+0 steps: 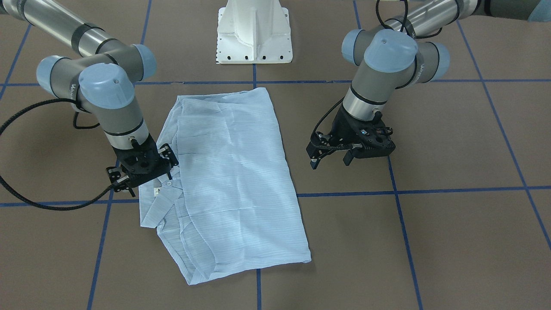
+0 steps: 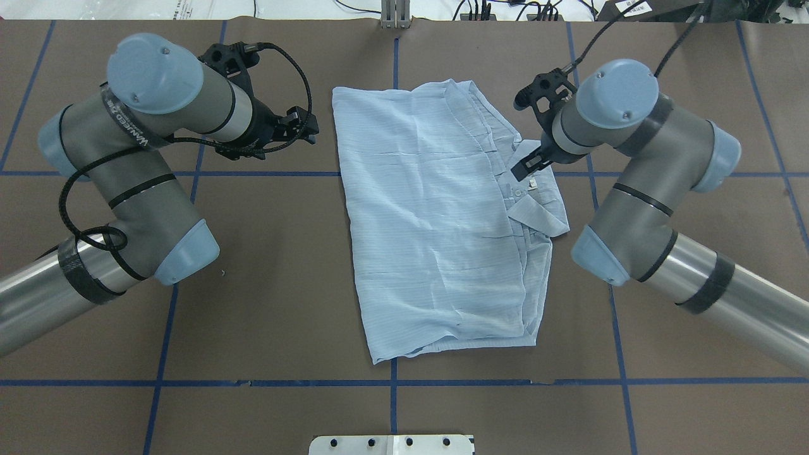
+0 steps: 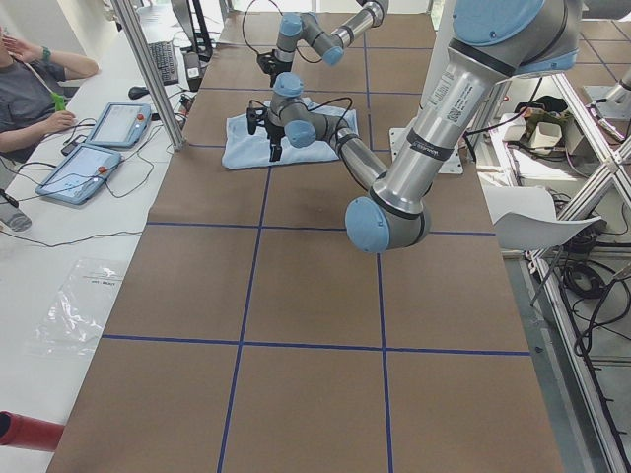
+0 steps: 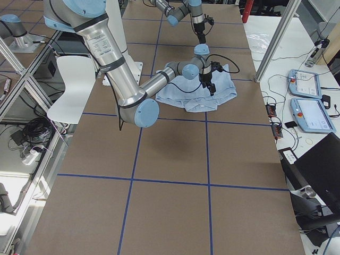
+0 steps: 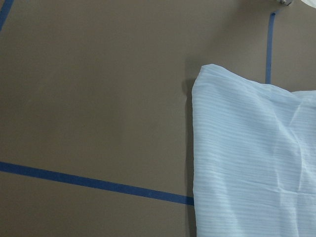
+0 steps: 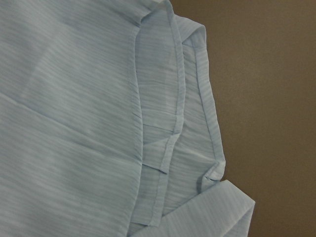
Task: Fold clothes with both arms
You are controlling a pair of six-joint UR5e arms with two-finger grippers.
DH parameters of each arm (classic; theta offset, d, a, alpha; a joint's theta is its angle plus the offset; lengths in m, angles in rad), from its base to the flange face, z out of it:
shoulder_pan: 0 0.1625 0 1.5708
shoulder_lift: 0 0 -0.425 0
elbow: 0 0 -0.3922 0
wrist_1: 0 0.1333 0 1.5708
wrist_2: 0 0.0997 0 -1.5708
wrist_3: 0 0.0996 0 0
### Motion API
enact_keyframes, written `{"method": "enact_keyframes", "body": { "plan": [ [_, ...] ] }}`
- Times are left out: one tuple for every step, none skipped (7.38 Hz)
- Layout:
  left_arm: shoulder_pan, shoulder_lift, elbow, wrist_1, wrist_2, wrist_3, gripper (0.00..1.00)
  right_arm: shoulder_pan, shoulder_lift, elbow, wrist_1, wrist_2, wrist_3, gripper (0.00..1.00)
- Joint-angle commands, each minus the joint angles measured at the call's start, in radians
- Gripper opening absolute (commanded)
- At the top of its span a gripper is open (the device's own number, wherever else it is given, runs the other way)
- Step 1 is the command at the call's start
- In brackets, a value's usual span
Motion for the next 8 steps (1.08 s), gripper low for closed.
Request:
{"method": "enact_keyframes", "body": {
  "plan": [
    [0.063,0.001,-0.042,0.004,-0.001,-0.083,1.0,-0.005,0.01,0.019,-0.006,0.085,0.068,1.0],
    [0.134,0.008,-0.097,0.007,-0.001,-0.201,1.0,-0.01,-0.043,0.086,-0.007,0.139,0.12,1.0],
    [0.213,0.011,-0.124,0.004,0.01,-0.324,1.0,-0.013,-0.104,0.158,-0.009,0.176,0.175,1.0],
    [0.27,0.009,-0.137,0.004,0.015,-0.399,1.0,-0.015,-0.149,0.209,-0.009,0.226,0.241,1.0],
    [0.339,0.009,-0.136,0.004,0.065,-0.5,1.0,-0.015,-0.166,0.233,-0.009,0.259,0.313,1.0],
    [0.422,0.012,-0.124,0.007,0.128,-0.547,1.0,-0.022,-0.166,0.24,-0.007,0.262,0.362,1.0],
    [0.45,0.002,-0.071,0.003,0.145,-0.593,1.0,-0.034,-0.166,0.247,-0.007,0.259,0.384,1.0],
    [0.464,0.0,-0.05,0.003,0.147,-0.625,0.99,-0.036,-0.168,0.251,-0.007,0.259,0.392,1.0]
  ]
}}
